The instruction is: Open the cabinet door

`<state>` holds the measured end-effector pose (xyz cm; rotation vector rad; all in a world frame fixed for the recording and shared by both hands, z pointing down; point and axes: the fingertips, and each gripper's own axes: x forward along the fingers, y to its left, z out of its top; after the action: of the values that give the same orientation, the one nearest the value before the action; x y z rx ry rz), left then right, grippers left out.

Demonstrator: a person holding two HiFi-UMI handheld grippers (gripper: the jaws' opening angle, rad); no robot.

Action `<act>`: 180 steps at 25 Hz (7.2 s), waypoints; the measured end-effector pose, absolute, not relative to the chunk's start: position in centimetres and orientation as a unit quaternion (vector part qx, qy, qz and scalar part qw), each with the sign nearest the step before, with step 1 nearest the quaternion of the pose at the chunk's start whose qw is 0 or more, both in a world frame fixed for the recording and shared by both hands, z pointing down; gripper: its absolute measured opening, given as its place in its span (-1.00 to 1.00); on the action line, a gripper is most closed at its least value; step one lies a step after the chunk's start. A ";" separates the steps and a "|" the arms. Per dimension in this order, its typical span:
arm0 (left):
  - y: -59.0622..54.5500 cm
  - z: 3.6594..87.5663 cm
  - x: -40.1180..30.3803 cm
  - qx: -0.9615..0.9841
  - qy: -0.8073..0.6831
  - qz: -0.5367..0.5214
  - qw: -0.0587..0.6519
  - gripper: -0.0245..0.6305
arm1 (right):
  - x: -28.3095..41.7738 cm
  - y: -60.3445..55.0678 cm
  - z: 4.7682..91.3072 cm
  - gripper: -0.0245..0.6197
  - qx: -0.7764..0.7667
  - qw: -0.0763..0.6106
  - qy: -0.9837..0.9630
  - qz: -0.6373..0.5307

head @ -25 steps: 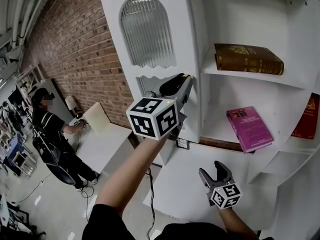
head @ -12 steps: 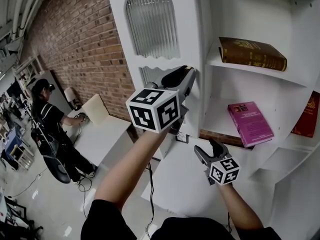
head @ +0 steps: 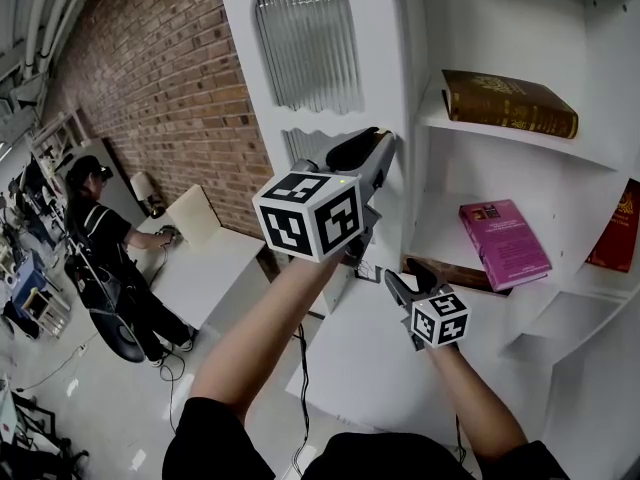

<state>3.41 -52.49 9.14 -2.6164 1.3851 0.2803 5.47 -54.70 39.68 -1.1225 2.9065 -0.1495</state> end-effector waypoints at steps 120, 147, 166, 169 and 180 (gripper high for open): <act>-36.3 8.9 -13.5 -0.951 0.266 0.149 0.041 -0.68 | -11.2 -36.6 39.7 -0.72 -0.465 -0.026 0.885 -0.017; -35.4 8.5 -18.9 -0.973 0.169 0.154 0.024 -0.68 | -16.5 -34.8 39.0 -0.72 -0.567 -0.014 0.823 -0.016; -35.6 8.4 -25.0 -0.976 0.150 0.160 0.003 -0.66 | -23.0 -34.4 38.9 -0.70 -0.584 -0.016 0.812 -0.005; -35.7 8.5 -25.6 -0.975 0.148 0.165 -0.002 -0.66 | -23.7 -34.4 39.0 -0.70 -0.586 -0.016 0.810 -0.007; -36.1 8.6 -27.7 -0.973 0.139 0.181 -0.018 -0.65 | -26.0 -34.6 39.0 -0.67 -0.577 -0.026 0.816 -0.007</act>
<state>-27.72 -36.06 8.56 -3.0927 0.4421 0.5753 -25.98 -34.62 38.98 -1.8445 2.6063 -0.0212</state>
